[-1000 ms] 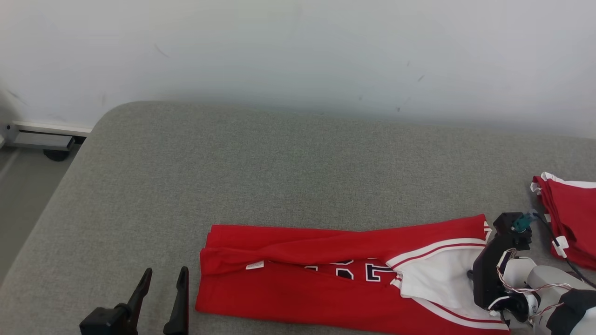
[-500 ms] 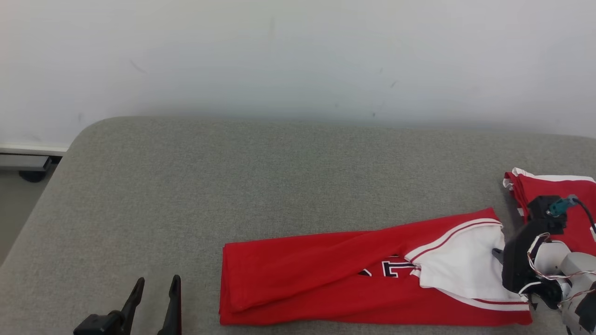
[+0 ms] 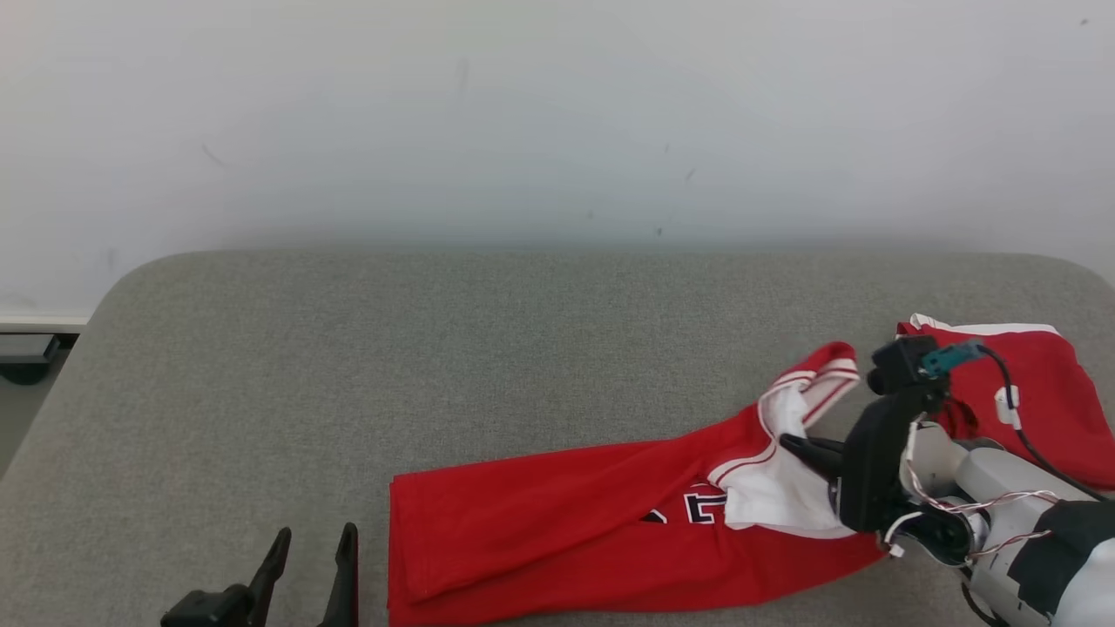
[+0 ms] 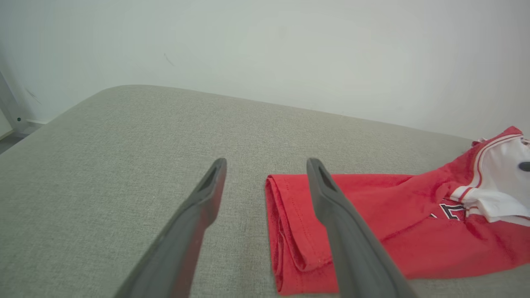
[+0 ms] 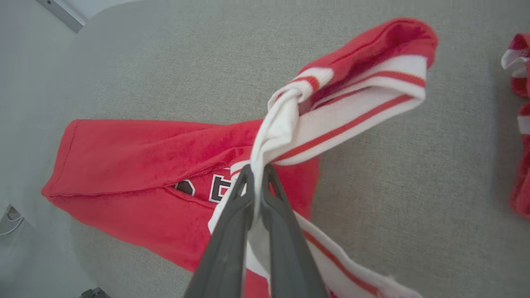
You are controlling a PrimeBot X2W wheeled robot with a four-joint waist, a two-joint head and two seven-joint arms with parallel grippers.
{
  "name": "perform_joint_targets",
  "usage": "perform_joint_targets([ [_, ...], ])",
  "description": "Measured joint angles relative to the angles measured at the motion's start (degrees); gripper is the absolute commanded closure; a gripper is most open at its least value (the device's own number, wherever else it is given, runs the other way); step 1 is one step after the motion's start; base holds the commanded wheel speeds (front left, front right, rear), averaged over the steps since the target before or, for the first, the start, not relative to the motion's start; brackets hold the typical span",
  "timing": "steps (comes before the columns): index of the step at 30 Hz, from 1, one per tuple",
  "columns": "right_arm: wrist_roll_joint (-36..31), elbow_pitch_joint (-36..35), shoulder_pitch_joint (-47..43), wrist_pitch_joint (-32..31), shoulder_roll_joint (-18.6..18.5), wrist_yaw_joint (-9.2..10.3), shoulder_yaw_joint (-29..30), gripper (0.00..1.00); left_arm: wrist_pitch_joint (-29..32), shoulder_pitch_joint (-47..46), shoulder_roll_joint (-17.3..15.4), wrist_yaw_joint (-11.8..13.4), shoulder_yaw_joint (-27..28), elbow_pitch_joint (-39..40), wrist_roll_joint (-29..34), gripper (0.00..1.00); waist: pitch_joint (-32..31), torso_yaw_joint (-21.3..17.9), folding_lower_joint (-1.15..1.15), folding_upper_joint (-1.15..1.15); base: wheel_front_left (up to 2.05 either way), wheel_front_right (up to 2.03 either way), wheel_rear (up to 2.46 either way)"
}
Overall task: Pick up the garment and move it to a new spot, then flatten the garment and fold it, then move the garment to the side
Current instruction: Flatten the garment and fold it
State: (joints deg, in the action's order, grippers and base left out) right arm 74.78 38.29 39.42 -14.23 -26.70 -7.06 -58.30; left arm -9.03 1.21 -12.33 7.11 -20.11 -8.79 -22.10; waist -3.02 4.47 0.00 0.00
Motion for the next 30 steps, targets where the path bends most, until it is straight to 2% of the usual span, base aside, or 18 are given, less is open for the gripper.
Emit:
perform_joint_targets([
  [7, 2.8, -8.9, 0.0, -2.2, 1.1, 0.00, -0.1, 1.00, 0.2, 0.0, 0.2, 0.0, -0.5, -0.9, 0.0, 0.00, -0.6, 0.8, 0.00, 0.00, 0.00, 0.00, 0.00],
  [15, 5.2, -12.5, 1.5, -5.6, 3.4, 0.02, 0.3, 1.00, 0.7, -0.2, 1.2, -0.1, -1.6, -1.4, 0.0, 0.00, -0.8, 3.1, 0.00, 0.00, 0.00, 0.00, 0.00],
  [23, 7.4, -12.4, 2.9, -8.5, 7.3, 2.13, 0.2, 1.00, 1.0, -0.6, 1.9, -0.6, -2.7, -2.0, 0.0, 0.00, -0.7, 5.9, 0.00, 0.00, 0.00, 0.00, 0.00],
  [30, 9.2, -9.6, 3.7, -10.6, 11.1, 5.12, 0.1, 1.00, 1.4, -2.3, 3.0, -1.1, -3.4, -3.5, 0.0, 0.00, -0.7, 8.6, 0.00, 0.00, 0.00, 0.00, 0.00],
])
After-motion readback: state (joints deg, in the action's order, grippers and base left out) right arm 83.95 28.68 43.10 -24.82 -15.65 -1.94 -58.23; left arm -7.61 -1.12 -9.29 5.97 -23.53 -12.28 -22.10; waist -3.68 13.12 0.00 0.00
